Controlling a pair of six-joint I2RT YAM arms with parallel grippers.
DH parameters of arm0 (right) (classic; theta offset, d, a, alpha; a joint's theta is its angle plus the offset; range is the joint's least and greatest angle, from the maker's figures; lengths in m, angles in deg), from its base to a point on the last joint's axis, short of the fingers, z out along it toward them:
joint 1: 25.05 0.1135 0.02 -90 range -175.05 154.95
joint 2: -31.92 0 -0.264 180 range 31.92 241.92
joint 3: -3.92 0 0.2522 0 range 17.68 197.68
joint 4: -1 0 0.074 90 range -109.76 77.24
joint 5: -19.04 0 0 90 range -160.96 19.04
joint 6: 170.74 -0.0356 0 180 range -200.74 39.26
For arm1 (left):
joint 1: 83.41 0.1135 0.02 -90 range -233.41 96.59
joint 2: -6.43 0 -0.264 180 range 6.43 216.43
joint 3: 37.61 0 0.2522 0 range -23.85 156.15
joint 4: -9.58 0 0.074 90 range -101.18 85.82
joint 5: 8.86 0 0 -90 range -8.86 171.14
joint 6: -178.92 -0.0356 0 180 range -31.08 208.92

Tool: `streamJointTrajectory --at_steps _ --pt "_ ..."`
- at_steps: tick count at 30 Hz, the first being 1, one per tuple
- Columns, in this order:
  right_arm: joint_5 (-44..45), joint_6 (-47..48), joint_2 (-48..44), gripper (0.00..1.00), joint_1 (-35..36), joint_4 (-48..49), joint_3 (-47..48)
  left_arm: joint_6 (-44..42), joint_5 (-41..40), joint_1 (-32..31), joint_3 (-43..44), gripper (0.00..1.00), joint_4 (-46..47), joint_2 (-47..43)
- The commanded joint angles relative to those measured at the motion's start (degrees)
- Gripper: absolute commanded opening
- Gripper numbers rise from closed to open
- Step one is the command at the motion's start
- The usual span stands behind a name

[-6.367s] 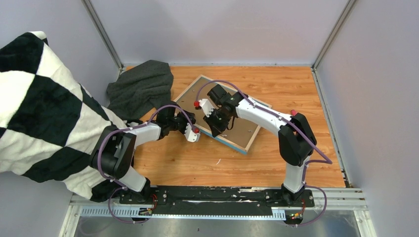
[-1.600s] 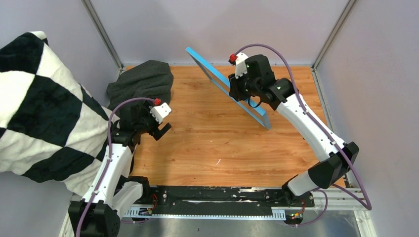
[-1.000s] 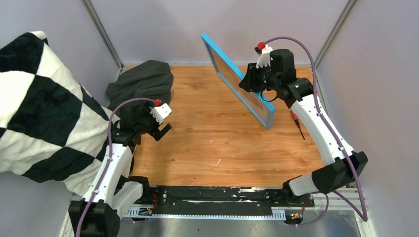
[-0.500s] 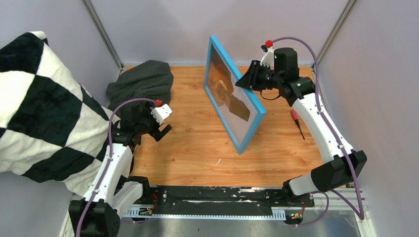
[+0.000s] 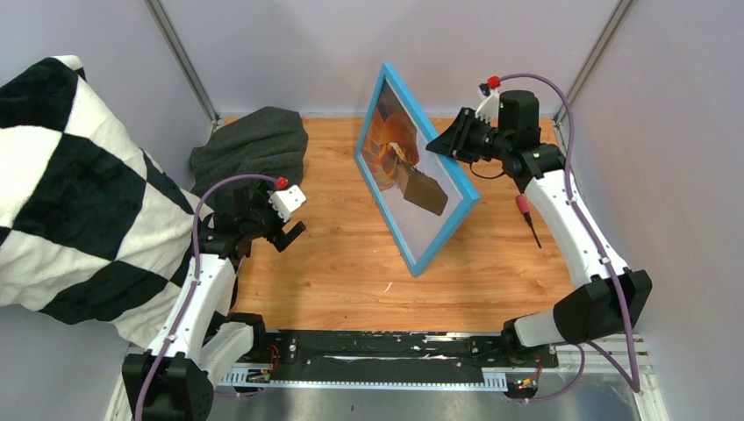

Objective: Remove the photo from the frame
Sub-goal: Turn over the photo frame at the center of the board.

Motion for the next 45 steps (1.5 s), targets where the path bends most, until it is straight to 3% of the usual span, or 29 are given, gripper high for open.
streamJointTrajectory --at_steps 1,16,23,29,35,40,45 --pt "-0.10 -1.32 -1.38 0.00 -1.98 0.11 -3.37 -0.35 1.05 0.45 -0.76 1.00 -0.37 0.10" --pt "-7.32 0.50 -5.00 0.00 -19.60 9.70 -20.49 0.02 1.88 0.50 -0.01 1.00 -0.15 1.07" --pt "-14.76 3.03 -1.47 0.00 -29.41 14.13 -28.43 0.47 7.05 0.40 -0.10 1.00 4.05 4.26" --pt "-16.00 6.74 1.13 0.00 -36.06 15.74 -31.44 7.21 11.33 -1.17 1.57 1.00 15.63 13.71" --pt "-12.11 13.37 2.61 0.00 -39.82 12.12 -33.03 11.51 5.43 -10.97 7.74 1.00 21.15 25.10" --pt "-8.64 17.17 4.49 0.00 -41.45 10.39 -33.87 19.28 0.66 -15.47 17.08 1.00 20.61 38.93" --pt "-7.06 19.14 4.31 0.00 -43.58 9.11 -33.62 26.98 -1.01 -16.31 22.85 1.00 20.15 47.17"
